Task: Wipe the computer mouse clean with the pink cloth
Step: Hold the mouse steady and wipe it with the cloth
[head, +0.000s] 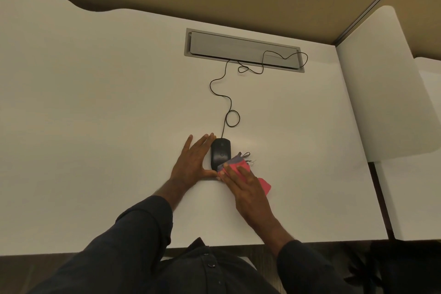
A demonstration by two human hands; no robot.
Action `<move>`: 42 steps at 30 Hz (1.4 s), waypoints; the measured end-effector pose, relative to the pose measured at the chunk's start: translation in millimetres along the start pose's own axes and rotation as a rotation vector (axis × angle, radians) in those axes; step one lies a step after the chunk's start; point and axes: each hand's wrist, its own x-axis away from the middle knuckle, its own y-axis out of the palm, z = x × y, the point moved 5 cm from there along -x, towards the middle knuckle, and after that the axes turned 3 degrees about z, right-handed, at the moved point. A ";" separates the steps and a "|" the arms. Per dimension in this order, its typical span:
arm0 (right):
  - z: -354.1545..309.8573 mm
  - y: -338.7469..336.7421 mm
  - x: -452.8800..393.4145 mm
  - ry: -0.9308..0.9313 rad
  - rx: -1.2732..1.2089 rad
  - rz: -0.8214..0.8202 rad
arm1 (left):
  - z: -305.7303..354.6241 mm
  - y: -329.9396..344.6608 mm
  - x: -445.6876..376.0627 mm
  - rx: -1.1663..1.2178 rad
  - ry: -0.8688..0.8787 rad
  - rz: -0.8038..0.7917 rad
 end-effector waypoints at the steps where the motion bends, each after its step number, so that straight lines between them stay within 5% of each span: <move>1: 1.7 0.4 2.5 0.016 0.009 -0.002 | -0.2 0.4 0.0 -0.009 0.003 -0.002; 9: 14.9 -19.4 12.3 0.244 -0.112 0.119 | -2.9 0.9 1.2 -0.010 0.003 -0.009; 19: 38.3 -65.4 15.2 0.909 -1.183 0.270 | 0.3 -3.3 4.1 0.008 0.025 0.047; 23: 32.5 -74.7 18.3 0.911 -1.554 0.309 | 0.9 -7.5 5.4 0.118 0.010 0.063; 33: -3.7 -96.0 -2.1 0.810 -1.806 0.372 | 20.6 -71.4 37.0 0.863 -0.334 0.183; 38: -35.8 -96.3 -22.8 0.825 -1.731 0.446 | 52.3 -79.5 62.4 1.208 -0.516 -0.067; 42: -64.3 -98.0 -41.5 0.802 -1.593 0.481 | 52.2 -91.7 65.3 1.173 -0.621 0.129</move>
